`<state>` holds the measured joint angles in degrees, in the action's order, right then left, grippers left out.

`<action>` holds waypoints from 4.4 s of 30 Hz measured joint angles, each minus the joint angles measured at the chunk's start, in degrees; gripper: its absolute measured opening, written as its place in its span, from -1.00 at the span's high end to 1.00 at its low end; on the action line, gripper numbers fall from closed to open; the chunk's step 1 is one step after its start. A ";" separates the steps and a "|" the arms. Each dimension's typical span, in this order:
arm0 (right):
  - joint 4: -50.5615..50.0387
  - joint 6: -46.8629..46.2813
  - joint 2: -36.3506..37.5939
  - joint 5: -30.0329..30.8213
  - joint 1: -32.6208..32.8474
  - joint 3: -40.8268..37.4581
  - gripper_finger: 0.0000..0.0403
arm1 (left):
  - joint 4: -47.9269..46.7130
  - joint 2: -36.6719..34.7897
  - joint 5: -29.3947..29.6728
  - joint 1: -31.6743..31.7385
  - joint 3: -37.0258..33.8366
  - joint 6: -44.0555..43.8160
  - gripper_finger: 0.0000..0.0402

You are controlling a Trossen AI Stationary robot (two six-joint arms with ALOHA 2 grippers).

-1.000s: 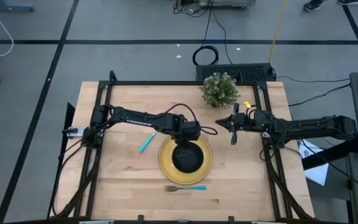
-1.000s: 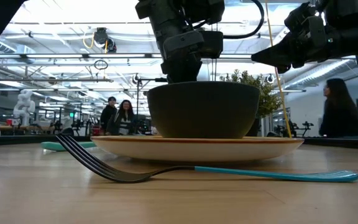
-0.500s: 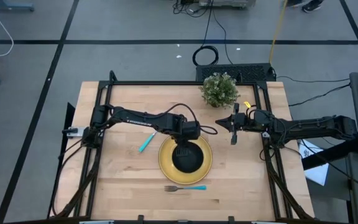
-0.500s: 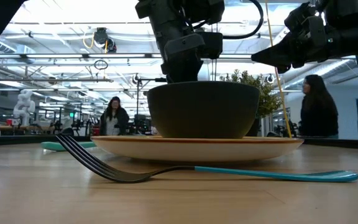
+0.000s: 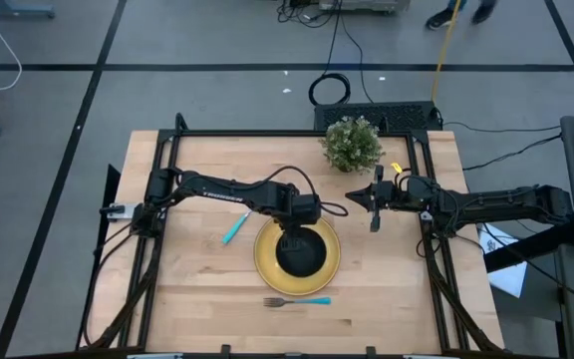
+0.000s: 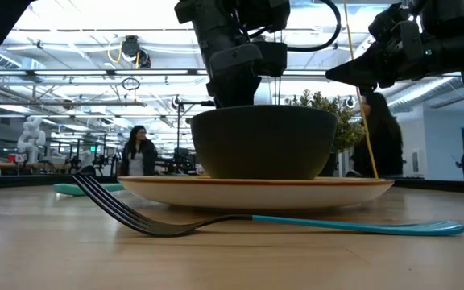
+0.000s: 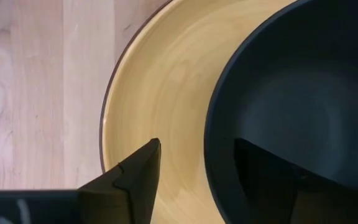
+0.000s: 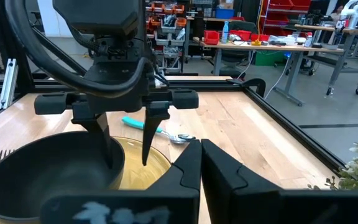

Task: Set table place
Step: Put the blue fork to the right of the black bowl on the yellow plate

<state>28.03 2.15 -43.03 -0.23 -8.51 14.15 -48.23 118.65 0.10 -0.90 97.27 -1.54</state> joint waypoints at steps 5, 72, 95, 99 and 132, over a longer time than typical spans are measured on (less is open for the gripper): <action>0.00 0.00 0.01 0.02 0.00 0.00 1.00 | 0.02 0.00 -0.02 0.02 0.00 -0.01 -0.04; -0.04 -0.02 -0.01 0.01 -0.01 0.00 1.00 | -13.69 -26.40 12.26 0.87 11.04 1.77 -0.17; -0.40 -0.51 -0.01 0.00 -0.02 0.00 1.00 | -4.04 -45.02 14.09 1.00 -3.87 7.10 0.50; 0.06 -0.48 -0.01 0.02 -0.02 0.00 1.00 | -1.54 -49.62 13.35 1.00 -8.98 6.82 0.80; -0.06 -1.07 -0.01 0.02 -0.01 -0.02 1.00 | 46.66 -83.44 2.52 0.87 -63.54 1.34 1.00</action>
<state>27.97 1.08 -43.05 -0.21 -8.53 14.13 -1.57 35.21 2.62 -0.03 33.73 -0.20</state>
